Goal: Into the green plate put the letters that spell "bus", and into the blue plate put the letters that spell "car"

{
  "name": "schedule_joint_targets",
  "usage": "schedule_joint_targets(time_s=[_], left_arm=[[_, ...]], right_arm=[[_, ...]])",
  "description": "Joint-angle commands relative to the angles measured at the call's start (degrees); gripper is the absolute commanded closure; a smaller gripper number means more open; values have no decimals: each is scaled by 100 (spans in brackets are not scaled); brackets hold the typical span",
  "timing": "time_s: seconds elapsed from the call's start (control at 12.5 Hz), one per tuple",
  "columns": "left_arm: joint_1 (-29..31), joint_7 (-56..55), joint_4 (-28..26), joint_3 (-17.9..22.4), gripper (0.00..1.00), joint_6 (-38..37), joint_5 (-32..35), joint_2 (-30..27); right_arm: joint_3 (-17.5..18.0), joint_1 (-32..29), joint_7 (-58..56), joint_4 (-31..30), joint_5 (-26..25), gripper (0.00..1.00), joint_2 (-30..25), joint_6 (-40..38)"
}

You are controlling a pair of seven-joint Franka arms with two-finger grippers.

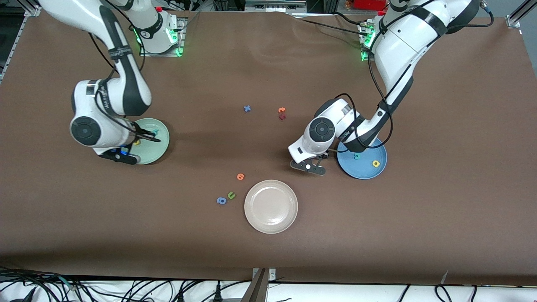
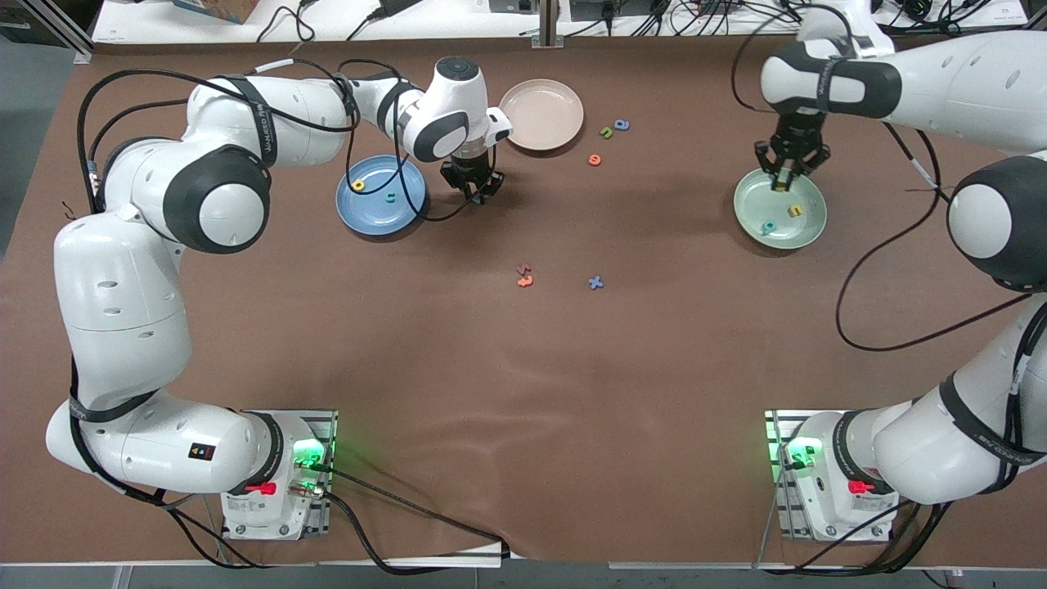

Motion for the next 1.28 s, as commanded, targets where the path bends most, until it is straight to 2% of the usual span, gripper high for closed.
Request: schedule_joint_targets(time_s=[0.0,0.24,0.32,0.48,0.64,0.72,0.88,0.96,1.04,1.12,1.2], left_arm=[[91,-79,-283,3,87,51,269,-32],[91,-87,-274,3,87,42,269,-40],[100,-79,-265,-6,87,33,269,-101],[196,-17,-187,-6,87,-350,260,-425],[354,79,-169,-32,87,-852,260,-768],[442,297,-177,-32,86,-1142,260,-883],[845,912,-186,-41,85,-1390,260,-1024],[969,1184,-221,-41,82,-1478,251,-1077],[1109,1370,-256,-41,73,-1505,251,-1069],[1163,1485,-274,-41,2,-1514,243,-1034],[1172,1521,-274,-41,0,-1557,234,-1025]], right_arm=[[-181,40,-430,-1037,-18,84,-287,791],[-321,40,-790,-1452,-18,81,-200,1549],[-330,40,-791,-1453,-18,74,-182,1559],[-331,40,-773,-1409,-18,1,-225,1506],[-339,40,-738,-1226,-18,1,-418,1262],[-339,40,-738,-946,-9,1,-515,860],[-383,40,-720,45,-9,1,-577,-395],[-383,40,-712,590,0,1,-568,-967],[-383,40,-703,1047,0,1,-568,-1321],[-401,40,-712,1435,0,1,-568,-1576],[-436,40,-790,1796,8,1,-568,-1736]])
